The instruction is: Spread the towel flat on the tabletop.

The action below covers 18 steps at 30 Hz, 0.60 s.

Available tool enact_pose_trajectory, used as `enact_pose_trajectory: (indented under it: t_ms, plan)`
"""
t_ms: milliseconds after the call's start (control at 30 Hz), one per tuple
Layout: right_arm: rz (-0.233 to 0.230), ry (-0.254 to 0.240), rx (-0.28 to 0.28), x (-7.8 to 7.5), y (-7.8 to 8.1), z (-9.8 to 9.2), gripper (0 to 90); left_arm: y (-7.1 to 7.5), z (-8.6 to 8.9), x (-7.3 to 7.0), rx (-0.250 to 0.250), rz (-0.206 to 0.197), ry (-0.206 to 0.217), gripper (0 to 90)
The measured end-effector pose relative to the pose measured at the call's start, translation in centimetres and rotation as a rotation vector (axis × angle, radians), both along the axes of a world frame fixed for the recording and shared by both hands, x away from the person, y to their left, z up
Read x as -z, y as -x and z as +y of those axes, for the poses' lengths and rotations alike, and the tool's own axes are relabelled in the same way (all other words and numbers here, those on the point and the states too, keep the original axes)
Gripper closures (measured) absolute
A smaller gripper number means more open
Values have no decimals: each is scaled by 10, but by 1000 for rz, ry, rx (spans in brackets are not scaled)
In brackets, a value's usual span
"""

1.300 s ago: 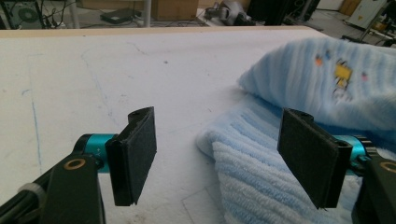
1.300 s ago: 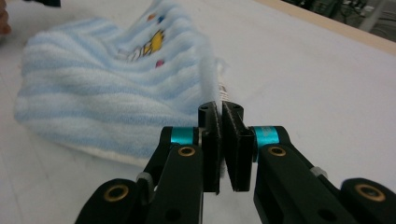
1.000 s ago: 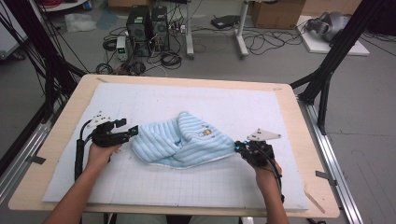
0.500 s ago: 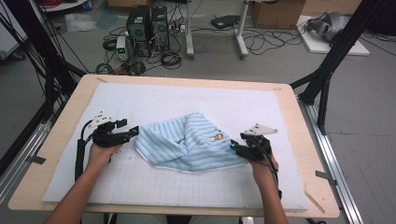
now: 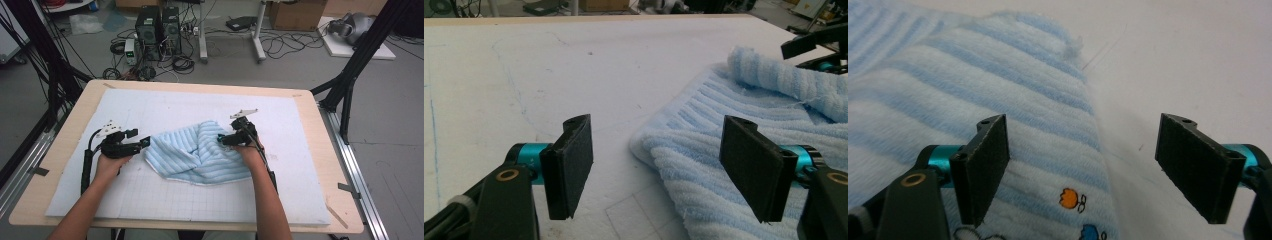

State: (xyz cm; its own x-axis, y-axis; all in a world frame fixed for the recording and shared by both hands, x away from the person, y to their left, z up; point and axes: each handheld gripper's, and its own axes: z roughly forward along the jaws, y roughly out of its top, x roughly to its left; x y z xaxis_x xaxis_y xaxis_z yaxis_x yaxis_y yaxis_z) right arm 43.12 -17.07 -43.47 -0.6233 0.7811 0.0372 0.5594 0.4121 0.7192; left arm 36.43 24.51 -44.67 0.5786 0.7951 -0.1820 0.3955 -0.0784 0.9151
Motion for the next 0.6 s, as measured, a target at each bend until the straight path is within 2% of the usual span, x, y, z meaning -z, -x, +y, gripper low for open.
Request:
enact_pose_trajectory:
  t_ms: [100,167,233,300,333,533,600]
  plan:
    - [35,15,3,2,-5,4,511,0,0,0,2,-2,2,306]
    - [47,14,-21,3,-5,6,653,0,1,0,-1,-1,4,310]
    - [35,35,-48,-1,0,7,777,0,2,0,-4,2,5,310]
    - [-7,75,-63,-6,6,6,827,0,2,1,-5,2,7,311]
    - [-17,78,-58,-8,9,3,835,0,2,0,-8,3,8,312]
    - [-100,11,-10,-25,38,-29,839,1,2,0,-11,1,3,314]
    - [-130,11,3,-31,50,-39,838,1,2,0,-12,5,13,313]
